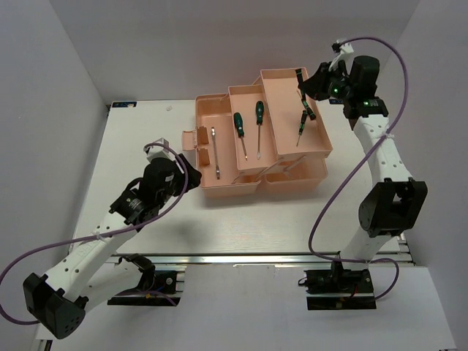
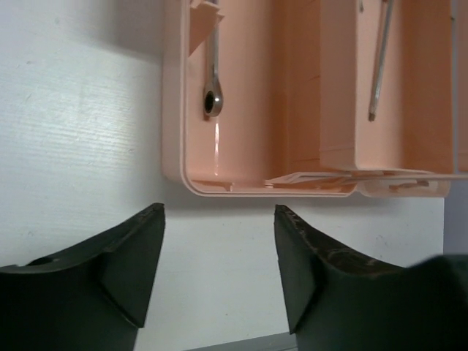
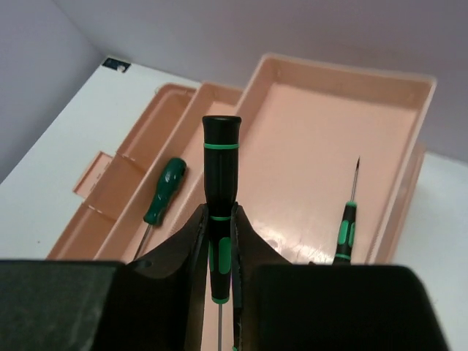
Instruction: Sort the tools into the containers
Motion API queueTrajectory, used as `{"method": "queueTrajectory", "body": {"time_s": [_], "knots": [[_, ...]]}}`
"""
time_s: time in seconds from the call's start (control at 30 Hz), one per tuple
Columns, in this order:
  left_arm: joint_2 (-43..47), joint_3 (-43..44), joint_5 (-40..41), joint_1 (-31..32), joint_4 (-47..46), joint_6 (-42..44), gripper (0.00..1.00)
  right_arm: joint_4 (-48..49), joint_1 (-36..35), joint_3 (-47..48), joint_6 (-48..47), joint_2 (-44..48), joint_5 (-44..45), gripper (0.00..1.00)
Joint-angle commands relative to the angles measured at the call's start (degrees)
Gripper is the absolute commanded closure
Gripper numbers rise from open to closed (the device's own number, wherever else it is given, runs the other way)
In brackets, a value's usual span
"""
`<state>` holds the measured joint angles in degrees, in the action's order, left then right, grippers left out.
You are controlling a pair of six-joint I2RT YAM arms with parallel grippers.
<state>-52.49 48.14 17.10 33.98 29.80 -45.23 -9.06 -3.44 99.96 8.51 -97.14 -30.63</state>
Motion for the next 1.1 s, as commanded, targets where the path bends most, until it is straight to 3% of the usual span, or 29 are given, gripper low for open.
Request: {"method": "queueTrajectory", "body": {"time_s": [0.0, 0.07, 0.17, 0.37, 0.5, 0.57, 0.8, 0.97, 1.07], "knots": [[2.0, 0.5, -4.7, -0.2, -4.7, 3.9, 0.27, -1.2, -0.1, -2.5, 3.3, -2.0, 0.5, 0.9], [2.3, 0.4, -6.7, -0.2, -5.3, 4.5, 0.24, -2.8, -0.3, -2.9, 1.2, -1.8, 0.4, 0.65], [2.8, -0.3, -7.6, -0.2, -5.9, 4.7, 0.23, -3.8, -0.3, -2.4, -1.8, -0.2, -0.4, 0.47], [2.8, -0.9, -8.3, -0.2, -7.0, 4.5, 0.23, -5.0, 2.5, 1.2, -2.4, 3.5, 1.5, 0.42], [2.2, -0.2, -8.1, -0.2, -6.8, 5.2, 0.23, -6.8, 6.2, -2.3, -1.2, 5.9, 14.9, 0.51], [2.2, -0.2, -8.1, -0.2, -6.6, 5.2, 0.23, -7.6, 9.1, -5.2, -0.9, 6.3, 16.4, 0.54], [2.3, -0.2, -8.4, -0.2, -6.0, 5.1, 0.23, -12.7, 13.8, -15.9, -3.3, 3.3, 9.2, 0.51], [1.5, 0.8, -8.8, -0.2, -5.2, 5.3, 0.23, -17.5, 13.7, -17.0, -5.5, -4.0, 0.7, 0.29], [1.1, 1.1, -8.9, -0.2, -5.2, 5.3, 0.23, -17.1, 13.4, -17.7, -6.5, -5.5, -0.7, 0.27]]}}
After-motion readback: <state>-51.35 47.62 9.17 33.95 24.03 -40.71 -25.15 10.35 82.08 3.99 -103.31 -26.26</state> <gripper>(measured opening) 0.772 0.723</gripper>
